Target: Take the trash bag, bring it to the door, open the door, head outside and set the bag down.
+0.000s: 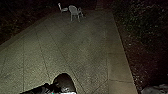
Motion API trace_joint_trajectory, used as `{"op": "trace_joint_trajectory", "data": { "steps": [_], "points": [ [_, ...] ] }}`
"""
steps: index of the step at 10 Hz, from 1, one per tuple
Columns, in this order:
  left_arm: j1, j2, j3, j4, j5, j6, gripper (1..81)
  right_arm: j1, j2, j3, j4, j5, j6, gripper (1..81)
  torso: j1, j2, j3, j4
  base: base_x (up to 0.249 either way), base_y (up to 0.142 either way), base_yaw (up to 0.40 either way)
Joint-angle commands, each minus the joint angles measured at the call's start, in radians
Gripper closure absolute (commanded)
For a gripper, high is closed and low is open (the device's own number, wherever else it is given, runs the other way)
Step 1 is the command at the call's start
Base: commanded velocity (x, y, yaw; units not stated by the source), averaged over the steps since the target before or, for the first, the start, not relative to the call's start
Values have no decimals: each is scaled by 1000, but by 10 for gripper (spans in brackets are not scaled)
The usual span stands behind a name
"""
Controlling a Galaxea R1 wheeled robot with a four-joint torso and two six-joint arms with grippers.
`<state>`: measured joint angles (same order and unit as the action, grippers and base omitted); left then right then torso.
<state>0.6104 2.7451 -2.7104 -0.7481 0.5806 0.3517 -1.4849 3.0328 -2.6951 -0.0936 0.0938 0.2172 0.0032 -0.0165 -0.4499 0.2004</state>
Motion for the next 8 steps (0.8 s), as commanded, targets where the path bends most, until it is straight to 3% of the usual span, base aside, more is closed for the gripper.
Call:
{"op": "trace_joint_trajectory", "data": {
  "steps": [1, 3, 5, 6, 7, 8],
  "points": [
    [-129, -57, -52, -31, 108, -5, 10, -9, 27, 22, -8, -71, -7, 10, 0, 0, 0, 0, 0, 0, 0],
    [-117, -51, -46, -30, 110, -3, 10, -9, 27, 23, -3, -69, -6, 10, 0, 0, 0, 0, 0, 0, 0],
    [-24, -12, -52, -16, 107, 6, 10, -9, 28, 23, -1, -66, -4, 10, 0, 0, 98, 0, 0, 0, 0],
    [38, 4, -52, 3, 105, 10, 10, -9, 28, 23, -1, -65, -4, 10, 0, 0, 108, -24, 0, 0, 0],
    [116, 30, -52, 19, 94, 24, 10, -9, 28, 23, -1, -65, -4, 10, 1, 1, 129, -60, 0, 0, 0],
    [194, 48, -52, 19, 56, 55, 10, -9, 28, 23, 0, -63, -4, 10, 1, 1, 148, -80, 0, 0, 0]
  ]
}}
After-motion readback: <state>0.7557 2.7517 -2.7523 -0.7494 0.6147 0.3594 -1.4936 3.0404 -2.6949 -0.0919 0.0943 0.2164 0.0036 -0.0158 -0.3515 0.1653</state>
